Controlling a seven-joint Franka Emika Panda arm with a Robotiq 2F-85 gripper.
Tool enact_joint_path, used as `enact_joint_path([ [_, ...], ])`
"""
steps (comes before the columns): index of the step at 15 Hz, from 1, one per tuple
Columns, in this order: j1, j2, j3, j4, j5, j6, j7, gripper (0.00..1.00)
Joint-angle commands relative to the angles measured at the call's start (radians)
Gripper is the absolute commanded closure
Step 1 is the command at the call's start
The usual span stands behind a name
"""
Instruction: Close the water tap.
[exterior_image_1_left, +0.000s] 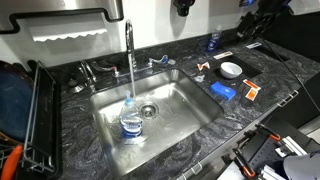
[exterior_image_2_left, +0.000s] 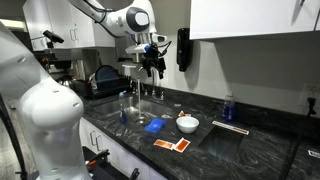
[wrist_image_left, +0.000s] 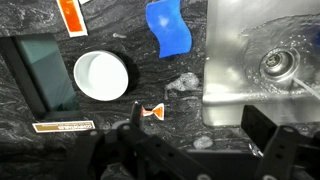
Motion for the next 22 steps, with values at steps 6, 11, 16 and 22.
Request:
enact_joint_path([
  [6, -0.008, 0.076, 0.014, 0.019, 0.039, 0.001, 0.102, 0.0],
  [11, -0.009, 0.217, 0.017, 0.03, 0.164, 0.117, 0.304, 0.0],
  [16, 0.014, 0.39, 0.035, 0.093, 0.308, 0.291, 0.512, 0.0],
  [22, 0.068, 0.597, 0.041, 0.262, 0.376, 0.416, 0.739, 0.0],
])
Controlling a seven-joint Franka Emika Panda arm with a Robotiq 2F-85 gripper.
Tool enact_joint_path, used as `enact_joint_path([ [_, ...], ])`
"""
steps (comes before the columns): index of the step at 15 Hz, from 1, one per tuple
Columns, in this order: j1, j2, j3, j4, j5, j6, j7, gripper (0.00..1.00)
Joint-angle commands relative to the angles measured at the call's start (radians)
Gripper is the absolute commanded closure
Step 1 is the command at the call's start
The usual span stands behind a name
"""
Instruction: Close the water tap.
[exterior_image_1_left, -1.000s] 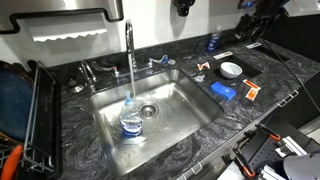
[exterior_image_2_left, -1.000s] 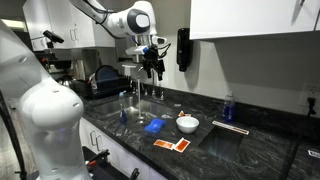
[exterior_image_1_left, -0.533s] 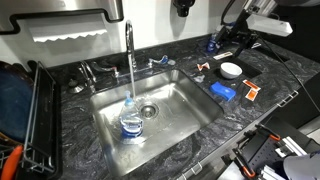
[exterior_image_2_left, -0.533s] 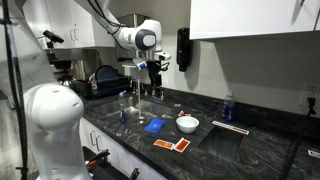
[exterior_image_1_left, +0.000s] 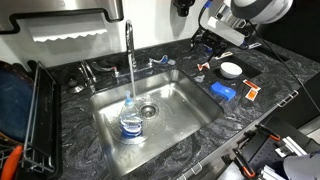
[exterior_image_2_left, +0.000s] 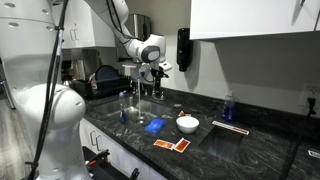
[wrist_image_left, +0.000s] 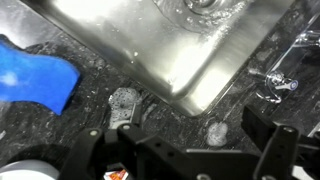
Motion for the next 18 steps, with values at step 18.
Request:
enact_joint_path([
  [18, 0.161, 0.342, -0.03, 0.253, -0.057, 0.19, 0.6, 0.0],
])
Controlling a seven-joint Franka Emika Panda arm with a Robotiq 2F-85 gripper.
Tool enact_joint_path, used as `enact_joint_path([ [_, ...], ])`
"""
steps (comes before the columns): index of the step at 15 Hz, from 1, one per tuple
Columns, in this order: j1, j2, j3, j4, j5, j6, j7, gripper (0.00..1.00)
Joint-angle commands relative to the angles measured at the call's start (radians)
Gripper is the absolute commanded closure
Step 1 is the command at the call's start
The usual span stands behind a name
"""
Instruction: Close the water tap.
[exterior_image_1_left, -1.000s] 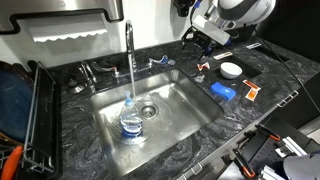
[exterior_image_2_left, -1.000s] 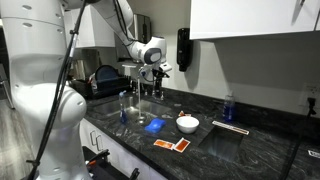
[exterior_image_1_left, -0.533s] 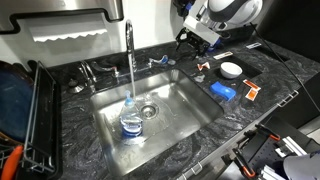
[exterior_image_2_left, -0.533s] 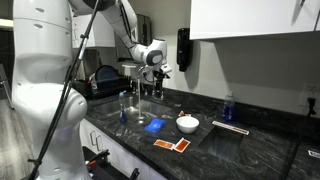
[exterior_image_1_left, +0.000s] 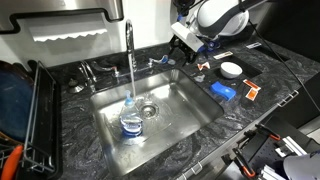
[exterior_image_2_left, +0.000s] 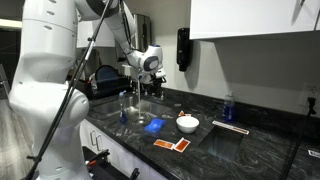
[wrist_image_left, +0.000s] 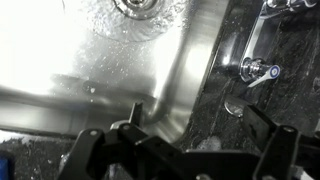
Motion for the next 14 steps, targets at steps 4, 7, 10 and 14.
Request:
enact_joint_path([
  [4, 0.11, 0.139, -0.089, 0.116, -0.124, 0.017, 0.396, 0.0],
  [7, 0.131, 0.181, -0.125, 0.162, -0.166, -0.004, 0.541, 0.0],
  [10, 0.13, 0.218, -0.145, 0.207, -0.178, -0.032, 0.651, 0.0],
  [14, 0.117, 0.27, -0.167, 0.248, -0.184, -0.008, 0.731, 0.0],
])
